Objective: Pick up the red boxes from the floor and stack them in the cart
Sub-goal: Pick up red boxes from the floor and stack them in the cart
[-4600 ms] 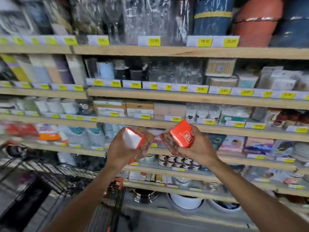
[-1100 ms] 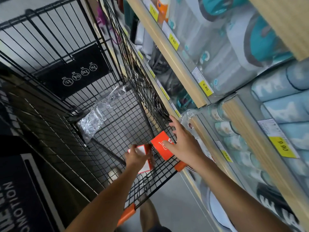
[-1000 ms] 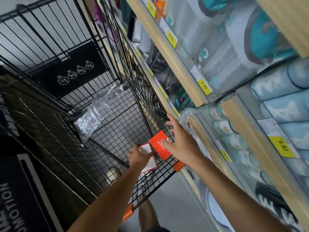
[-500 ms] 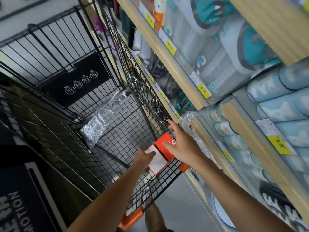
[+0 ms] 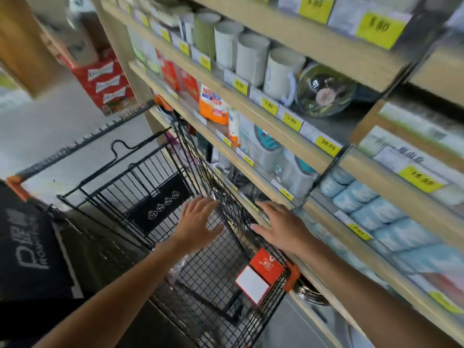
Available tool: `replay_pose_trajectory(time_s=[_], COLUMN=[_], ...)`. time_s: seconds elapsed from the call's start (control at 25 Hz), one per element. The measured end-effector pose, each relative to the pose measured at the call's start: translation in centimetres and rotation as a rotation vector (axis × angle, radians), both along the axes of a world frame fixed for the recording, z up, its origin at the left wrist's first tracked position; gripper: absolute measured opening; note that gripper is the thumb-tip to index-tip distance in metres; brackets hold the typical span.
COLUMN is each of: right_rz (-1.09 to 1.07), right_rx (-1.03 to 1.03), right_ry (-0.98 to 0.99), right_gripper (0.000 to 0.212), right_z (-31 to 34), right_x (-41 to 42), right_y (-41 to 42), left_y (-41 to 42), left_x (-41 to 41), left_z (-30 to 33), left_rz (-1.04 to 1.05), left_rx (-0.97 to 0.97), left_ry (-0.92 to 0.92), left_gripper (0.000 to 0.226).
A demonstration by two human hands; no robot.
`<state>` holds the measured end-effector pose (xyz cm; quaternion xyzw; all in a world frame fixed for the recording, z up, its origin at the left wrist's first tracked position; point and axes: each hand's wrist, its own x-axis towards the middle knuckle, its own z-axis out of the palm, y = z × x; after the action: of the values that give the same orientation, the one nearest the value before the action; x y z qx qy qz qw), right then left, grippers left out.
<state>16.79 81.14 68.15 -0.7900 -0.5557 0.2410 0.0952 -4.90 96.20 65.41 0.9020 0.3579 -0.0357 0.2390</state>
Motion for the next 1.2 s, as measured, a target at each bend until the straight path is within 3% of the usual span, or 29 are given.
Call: replay_pose_trajectory(time_s=[0.2,0.28,0.64,0.88,1.04,1.2], right_rz=[-0.057,-0.104,-0.445,-0.732,-0.944,-1.094], right_rx=[0.048,0.086,0.078,0.068,0.057,0.069], right_ry=[-0.187,-0.227,-0.354,-0.409,-0.420,-0.430], right_gripper=[0.084,0.076,0.104,0.096,0.111,0.111], right_z=[7.6,9.8,15.1,16.8,17.2,17.2], right_x=[-1.8,-2.9,-6.3,-8.0,-10.6,-14.3], right_y=[-2.5,-4.2,-17.8,-31.7,-43.3,-54.7], left_y=[0.9,0.7,-6.4,-17.7,-29.3,-41.5], left_x=[-0.7,-0.6,3.9,9.8,12.2,12.7], left_z=[8.1,10.4,15.9,17.9,19.3,19.8], left_rz=[-0.190,-0.266,-0.637,-0.914,-1.149,-1.294], left_rx=[0.201,0.240,0.240,0.210,0.177,0.183], left_ry=[-0.081,-0.126,-0.289,-0.303,-0.352,-0.401], left_gripper=[0.094,0.094,0.096,0.092,0.088,0.086])
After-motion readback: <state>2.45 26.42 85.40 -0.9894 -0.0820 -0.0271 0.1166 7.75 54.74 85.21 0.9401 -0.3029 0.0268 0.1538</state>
